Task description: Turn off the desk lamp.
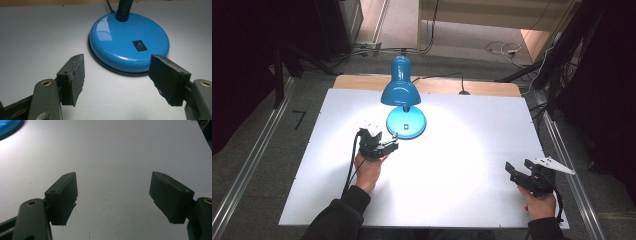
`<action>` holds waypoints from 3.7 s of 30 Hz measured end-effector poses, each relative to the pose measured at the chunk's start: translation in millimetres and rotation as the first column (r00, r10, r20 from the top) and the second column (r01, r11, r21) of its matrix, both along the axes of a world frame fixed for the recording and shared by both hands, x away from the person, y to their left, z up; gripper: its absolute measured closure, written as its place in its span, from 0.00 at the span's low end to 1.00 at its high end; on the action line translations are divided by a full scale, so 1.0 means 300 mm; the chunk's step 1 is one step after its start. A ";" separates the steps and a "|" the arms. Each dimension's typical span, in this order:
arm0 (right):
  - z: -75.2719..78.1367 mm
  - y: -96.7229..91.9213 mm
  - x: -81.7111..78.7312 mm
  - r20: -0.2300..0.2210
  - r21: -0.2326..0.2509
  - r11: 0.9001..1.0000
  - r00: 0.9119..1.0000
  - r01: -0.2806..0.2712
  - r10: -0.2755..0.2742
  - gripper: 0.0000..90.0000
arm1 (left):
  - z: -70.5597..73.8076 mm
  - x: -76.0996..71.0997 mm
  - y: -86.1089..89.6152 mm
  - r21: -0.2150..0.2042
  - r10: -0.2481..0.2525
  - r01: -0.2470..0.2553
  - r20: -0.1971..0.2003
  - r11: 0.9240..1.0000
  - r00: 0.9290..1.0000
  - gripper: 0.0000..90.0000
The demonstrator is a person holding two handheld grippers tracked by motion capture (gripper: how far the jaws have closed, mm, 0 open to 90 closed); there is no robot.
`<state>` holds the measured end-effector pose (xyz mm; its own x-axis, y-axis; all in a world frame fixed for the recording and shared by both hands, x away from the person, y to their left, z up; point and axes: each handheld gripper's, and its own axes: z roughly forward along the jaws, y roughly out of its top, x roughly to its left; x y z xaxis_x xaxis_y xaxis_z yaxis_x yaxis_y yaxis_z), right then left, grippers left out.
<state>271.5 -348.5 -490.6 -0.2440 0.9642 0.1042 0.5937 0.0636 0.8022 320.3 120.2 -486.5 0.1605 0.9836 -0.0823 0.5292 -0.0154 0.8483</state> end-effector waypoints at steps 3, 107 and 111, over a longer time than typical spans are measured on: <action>0.000 0.001 0.000 -0.002 0.001 1.000 1.000 0.000 0.000 0.24 | -0.005 0.010 -0.008 0.007 0.001 -0.001 0.001 1.000 1.000 0.35; -0.004 0.002 0.005 -0.004 -0.002 1.000 1.000 -0.008 0.008 0.24 | -0.012 0.199 -0.081 -0.034 -0.054 0.055 0.035 0.998 0.998 0.79; -0.005 0.004 0.006 -0.010 -0.002 1.000 1.000 -0.003 0.003 0.24 | 0.000 0.184 -0.064 -0.030 -0.063 0.064 0.041 0.997 0.997 0.68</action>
